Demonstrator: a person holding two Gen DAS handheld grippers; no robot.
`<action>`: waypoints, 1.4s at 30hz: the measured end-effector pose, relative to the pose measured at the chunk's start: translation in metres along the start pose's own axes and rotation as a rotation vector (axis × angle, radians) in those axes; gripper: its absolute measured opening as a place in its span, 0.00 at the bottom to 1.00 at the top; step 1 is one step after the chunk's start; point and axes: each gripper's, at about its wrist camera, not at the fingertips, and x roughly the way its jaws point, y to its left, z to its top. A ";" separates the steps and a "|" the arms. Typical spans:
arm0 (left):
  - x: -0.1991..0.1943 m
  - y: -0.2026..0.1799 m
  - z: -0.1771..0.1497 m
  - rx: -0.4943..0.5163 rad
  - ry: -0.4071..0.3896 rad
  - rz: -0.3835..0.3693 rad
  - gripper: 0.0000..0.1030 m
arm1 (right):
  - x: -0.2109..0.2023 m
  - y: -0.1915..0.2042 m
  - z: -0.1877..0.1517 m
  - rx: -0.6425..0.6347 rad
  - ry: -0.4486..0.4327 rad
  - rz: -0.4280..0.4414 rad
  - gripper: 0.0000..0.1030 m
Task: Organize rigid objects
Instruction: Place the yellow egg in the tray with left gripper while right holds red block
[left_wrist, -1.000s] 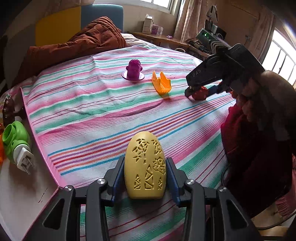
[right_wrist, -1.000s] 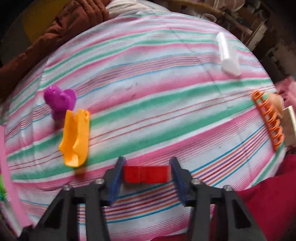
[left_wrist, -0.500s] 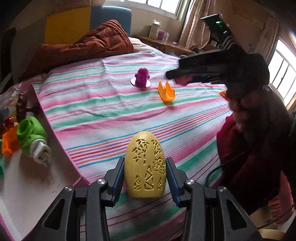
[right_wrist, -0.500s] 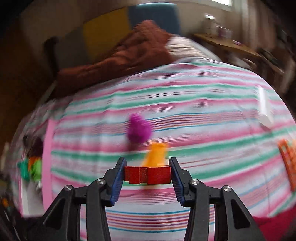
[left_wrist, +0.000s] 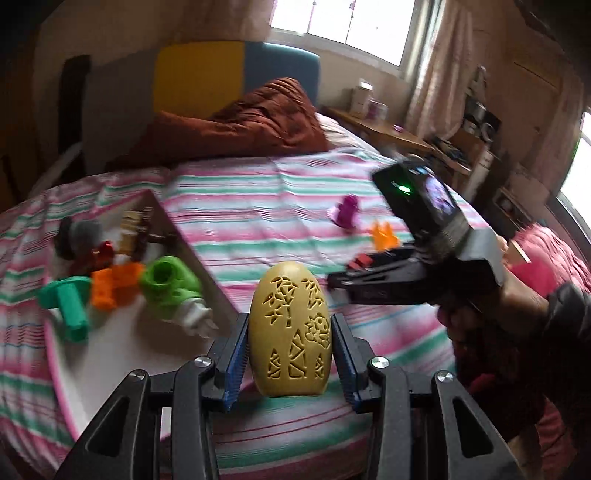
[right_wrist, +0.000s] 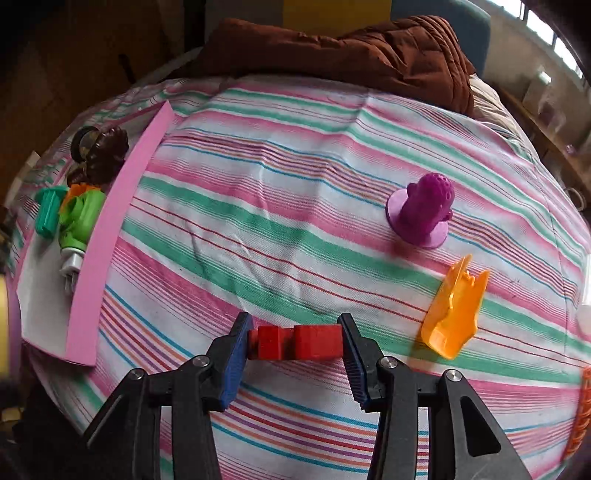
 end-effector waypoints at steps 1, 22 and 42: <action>-0.002 0.004 0.000 -0.013 0.000 0.009 0.42 | 0.000 0.000 0.000 0.004 0.001 -0.001 0.46; -0.012 0.069 -0.018 -0.165 0.026 0.136 0.42 | -0.001 0.000 -0.001 -0.008 0.004 -0.031 0.46; -0.015 0.152 -0.036 -0.384 0.066 0.204 0.42 | -0.001 0.002 0.000 -0.029 0.002 -0.053 0.46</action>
